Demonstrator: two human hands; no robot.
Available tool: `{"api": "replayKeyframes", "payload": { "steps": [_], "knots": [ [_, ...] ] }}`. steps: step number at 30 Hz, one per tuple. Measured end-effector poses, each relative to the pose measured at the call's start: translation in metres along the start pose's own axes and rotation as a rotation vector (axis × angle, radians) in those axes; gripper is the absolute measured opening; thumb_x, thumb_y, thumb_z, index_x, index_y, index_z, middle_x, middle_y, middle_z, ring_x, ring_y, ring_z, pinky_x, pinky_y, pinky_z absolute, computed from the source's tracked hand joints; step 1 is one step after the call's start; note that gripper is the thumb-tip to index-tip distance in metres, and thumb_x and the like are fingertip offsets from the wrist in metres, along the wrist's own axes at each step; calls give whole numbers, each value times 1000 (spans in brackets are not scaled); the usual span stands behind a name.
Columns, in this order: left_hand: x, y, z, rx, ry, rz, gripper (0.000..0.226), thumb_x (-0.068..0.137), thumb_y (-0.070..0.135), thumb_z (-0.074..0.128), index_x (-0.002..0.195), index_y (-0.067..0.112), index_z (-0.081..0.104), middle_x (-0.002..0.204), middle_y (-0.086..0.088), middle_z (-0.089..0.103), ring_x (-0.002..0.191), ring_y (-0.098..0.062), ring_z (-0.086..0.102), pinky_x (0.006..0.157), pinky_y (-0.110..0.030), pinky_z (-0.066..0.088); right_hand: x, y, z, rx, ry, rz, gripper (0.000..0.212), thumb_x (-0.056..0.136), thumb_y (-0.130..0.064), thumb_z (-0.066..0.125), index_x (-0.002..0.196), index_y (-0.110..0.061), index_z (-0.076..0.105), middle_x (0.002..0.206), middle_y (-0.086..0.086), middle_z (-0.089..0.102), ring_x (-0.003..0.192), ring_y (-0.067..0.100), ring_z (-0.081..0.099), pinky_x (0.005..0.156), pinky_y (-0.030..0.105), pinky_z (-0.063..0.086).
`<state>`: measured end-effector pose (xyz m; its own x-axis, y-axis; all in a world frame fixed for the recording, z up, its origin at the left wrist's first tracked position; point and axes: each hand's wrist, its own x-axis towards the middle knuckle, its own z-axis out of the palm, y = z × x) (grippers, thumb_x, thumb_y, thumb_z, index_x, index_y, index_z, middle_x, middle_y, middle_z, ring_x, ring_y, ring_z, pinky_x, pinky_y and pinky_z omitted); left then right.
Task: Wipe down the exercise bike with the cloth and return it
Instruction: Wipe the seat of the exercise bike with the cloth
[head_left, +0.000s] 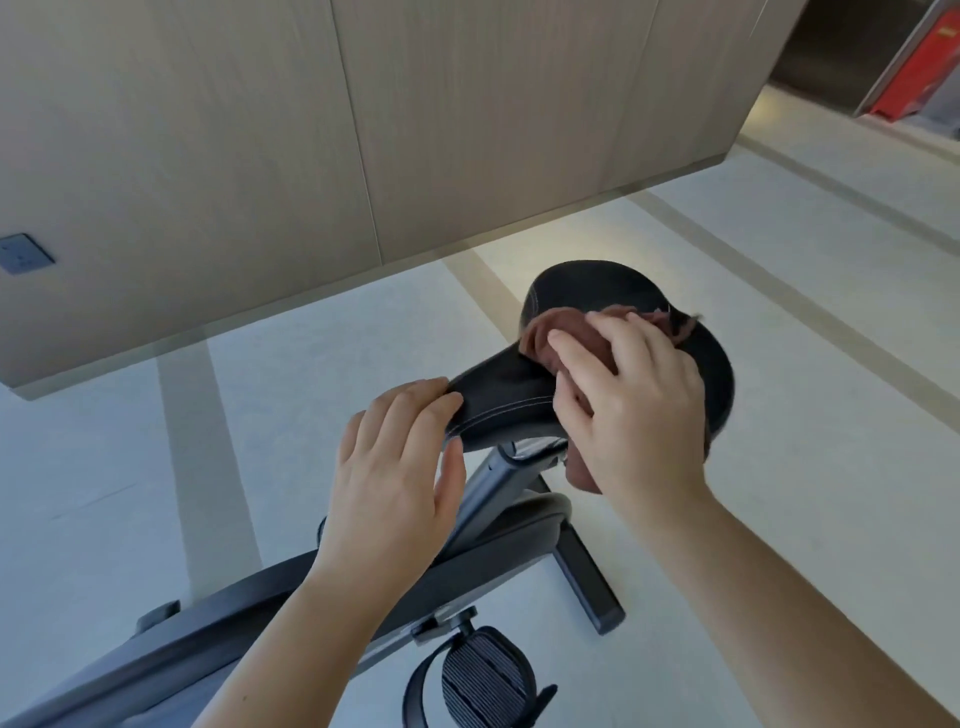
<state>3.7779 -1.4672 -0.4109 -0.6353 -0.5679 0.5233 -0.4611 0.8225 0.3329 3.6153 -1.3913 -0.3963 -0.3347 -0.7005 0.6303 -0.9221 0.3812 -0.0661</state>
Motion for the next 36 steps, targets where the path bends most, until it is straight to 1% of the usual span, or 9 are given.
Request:
{"api": "replayKeyframes", "payload": {
  "steps": [5, 11, 15, 18, 22, 27, 29, 34, 36],
  "knots": [
    [16, 30, 17, 19, -8, 77, 33, 87, 18, 46, 110, 1, 61, 118, -14, 60, 113, -26, 47, 93, -34, 34, -2, 16, -5, 25, -11, -49, 25, 88, -20, 52, 108, -18, 67, 114, 11, 65, 108, 34, 58, 81, 42, 48],
    [38, 61, 30, 76, -67, 121, 38, 88, 27, 48, 116, 5, 60, 122, -11, 59, 115, -28, 51, 95, -37, 35, -12, 40, -12, 141, 11, 0, 26, 88, -19, 53, 109, -18, 68, 118, 12, 64, 112, 35, 56, 85, 45, 49],
    [46, 81, 37, 98, -125, 46, 47, 86, 36, 48, 122, 7, 56, 126, -12, 56, 119, -28, 48, 100, -36, 33, -8, 62, -18, 329, 2, 29, 26, 88, -20, 52, 109, -15, 68, 117, 11, 63, 112, 33, 56, 90, 42, 49],
    [53, 97, 45, 138, -218, -32, 62, 82, 49, 46, 128, 7, 51, 130, -13, 52, 124, -30, 44, 101, -44, 34, 1, 89, -20, 590, 7, 177, 28, 85, -17, 56, 111, -13, 66, 116, 9, 63, 109, 26, 57, 94, 28, 43],
    [58, 121, 63, 249, -276, -115, 63, 85, 53, 37, 127, 9, 52, 131, -19, 51, 124, -37, 44, 96, -62, 35, 31, 118, -11, 993, -191, 389, 30, 85, -12, 61, 114, -19, 65, 116, -3, 61, 107, 4, 55, 91, 6, 37],
    [57, 127, 73, 318, -283, -150, 70, 93, 56, 17, 124, 5, 55, 128, -23, 51, 120, -40, 47, 94, -63, 32, 62, 141, 2, 1222, -442, 402, 29, 87, -9, 58, 114, -18, 64, 122, -2, 60, 114, 6, 53, 103, 22, 38],
    [57, 126, 74, 334, -294, -152, 71, 93, 56, 16, 123, 4, 54, 127, -25, 51, 119, -41, 47, 92, -63, 32, 49, 143, -1, 1236, -434, 375, 29, 87, -8, 58, 114, -18, 64, 125, -1, 57, 118, 5, 50, 104, 21, 36],
    [60, 129, 73, 324, -322, -194, 75, 92, 57, 14, 123, 2, 53, 128, -25, 50, 121, -42, 45, 94, -64, 29, 0, 134, -9, 1193, -230, 368, 32, 84, -15, 59, 115, -19, 62, 129, -3, 52, 121, 1, 46, 100, 12, 33],
    [60, 129, 72, 313, -326, -197, 71, 92, 58, 14, 126, 6, 48, 130, -24, 49, 122, -41, 44, 95, -63, 28, 5, 130, -5, 1202, -236, 383, 30, 85, -13, 61, 114, -17, 64, 127, -5, 52, 119, 0, 46, 99, 10, 33]
  ]
}}
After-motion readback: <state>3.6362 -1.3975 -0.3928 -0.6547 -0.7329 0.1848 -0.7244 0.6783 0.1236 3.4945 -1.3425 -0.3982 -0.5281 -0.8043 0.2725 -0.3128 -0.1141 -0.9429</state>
